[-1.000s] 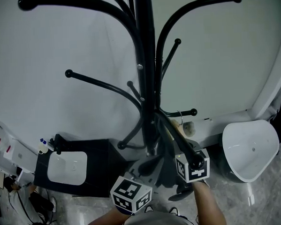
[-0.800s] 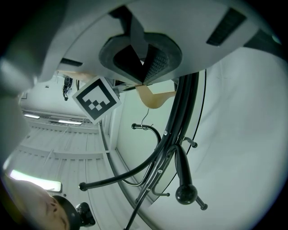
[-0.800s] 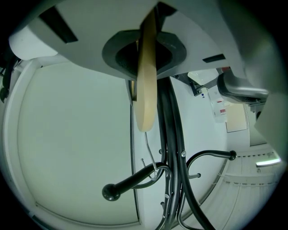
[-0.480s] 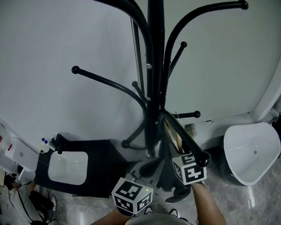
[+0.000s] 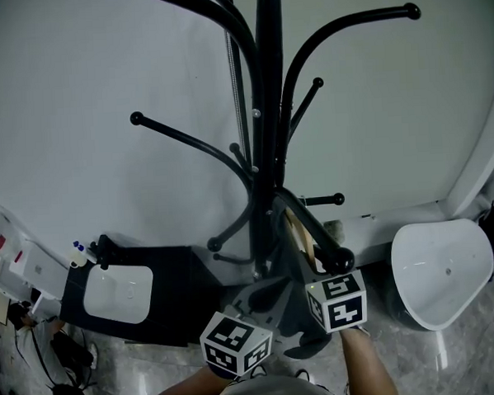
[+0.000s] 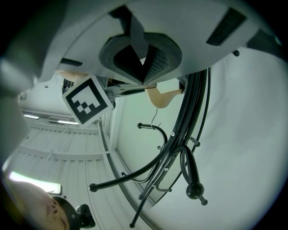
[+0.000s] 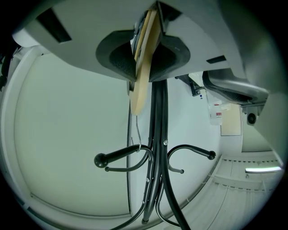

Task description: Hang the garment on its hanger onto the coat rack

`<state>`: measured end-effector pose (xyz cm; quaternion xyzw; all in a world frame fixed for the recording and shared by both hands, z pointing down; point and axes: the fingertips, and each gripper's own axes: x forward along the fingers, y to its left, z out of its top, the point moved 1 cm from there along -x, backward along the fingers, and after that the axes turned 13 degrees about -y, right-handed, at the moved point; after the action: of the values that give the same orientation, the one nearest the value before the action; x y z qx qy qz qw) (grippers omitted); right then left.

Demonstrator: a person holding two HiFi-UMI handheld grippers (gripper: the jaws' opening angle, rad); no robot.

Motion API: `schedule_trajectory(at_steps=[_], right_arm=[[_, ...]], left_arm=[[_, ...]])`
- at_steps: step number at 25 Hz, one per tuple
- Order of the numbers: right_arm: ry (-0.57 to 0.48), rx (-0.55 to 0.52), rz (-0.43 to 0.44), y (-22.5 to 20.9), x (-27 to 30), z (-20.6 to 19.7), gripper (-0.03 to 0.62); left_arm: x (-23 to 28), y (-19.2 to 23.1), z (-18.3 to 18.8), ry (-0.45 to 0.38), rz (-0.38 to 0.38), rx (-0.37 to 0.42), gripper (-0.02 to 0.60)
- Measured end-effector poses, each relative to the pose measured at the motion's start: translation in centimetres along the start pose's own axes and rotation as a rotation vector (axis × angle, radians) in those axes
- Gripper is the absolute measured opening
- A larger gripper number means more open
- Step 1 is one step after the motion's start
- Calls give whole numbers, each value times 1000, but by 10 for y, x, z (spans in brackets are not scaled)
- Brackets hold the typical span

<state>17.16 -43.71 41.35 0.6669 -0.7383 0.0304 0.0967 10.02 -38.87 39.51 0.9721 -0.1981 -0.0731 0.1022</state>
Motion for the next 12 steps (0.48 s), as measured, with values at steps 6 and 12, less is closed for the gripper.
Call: schedule_trajectory(at_steps=[6,12], right_arm=[[-56,16,-1,-4,-26,5,80],[-122,53,7,-12,-55,2,64]], left_arm=[[4,-7,-2,-3,16,8,6],[8,-23,-7,-1,28,23,5]])
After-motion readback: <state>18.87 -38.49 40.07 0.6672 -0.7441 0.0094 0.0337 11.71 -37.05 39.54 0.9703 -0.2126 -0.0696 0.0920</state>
